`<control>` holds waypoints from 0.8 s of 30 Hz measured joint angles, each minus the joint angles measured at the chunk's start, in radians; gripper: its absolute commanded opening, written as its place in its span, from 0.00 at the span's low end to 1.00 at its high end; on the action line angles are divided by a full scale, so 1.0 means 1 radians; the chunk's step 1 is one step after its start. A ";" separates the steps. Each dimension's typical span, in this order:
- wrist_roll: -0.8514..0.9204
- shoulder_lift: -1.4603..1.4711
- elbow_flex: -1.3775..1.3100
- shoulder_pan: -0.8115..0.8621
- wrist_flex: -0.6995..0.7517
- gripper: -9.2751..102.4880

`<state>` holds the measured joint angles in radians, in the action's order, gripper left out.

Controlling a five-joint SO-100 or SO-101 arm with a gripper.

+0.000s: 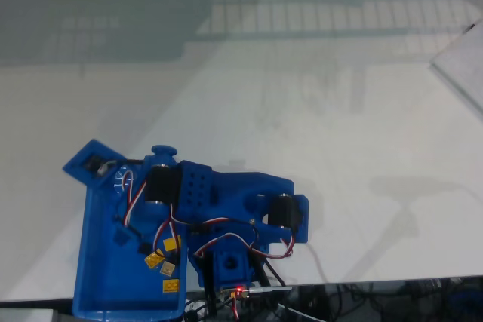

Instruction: Pick up all the lego then put into the bin

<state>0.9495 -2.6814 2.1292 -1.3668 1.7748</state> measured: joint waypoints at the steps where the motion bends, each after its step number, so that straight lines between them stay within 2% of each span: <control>1: 0.008 0.000 0.000 0.032 -0.011 0.30; 6: 0.100 -0.006 0.000 0.299 -0.112 0.28; 8: 0.155 -0.006 0.008 0.449 -0.195 0.23; 12: 0.261 -0.026 0.118 0.784 -0.448 0.08; 16: 0.351 -0.095 0.302 1.052 -0.729 0.08; 20: 0.416 -0.207 0.518 1.227 -0.962 0.08; 24: 0.456 -0.344 0.713 1.322 -1.037 0.08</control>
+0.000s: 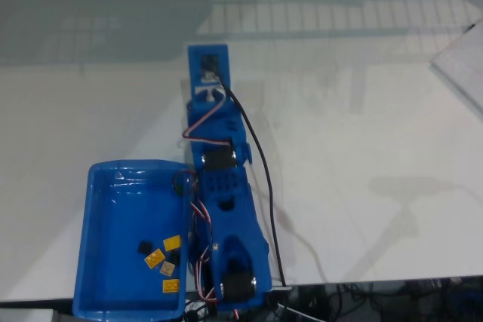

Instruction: Pick up all the lego then put into the bin

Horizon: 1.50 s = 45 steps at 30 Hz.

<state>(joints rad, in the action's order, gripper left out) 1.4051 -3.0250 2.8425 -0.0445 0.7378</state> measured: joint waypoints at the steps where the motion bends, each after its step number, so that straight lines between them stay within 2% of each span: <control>1: 0.005 -0.038 0.041 0.015 -0.003 0.08; 7: 0.031 -0.239 0.209 0.067 0.009 0.08; 20: 0.072 -0.284 0.222 0.089 0.316 0.08; 27: 0.144 -0.284 0.222 0.101 0.545 0.08; 45: 0.166 -0.284 0.222 0.115 0.561 0.08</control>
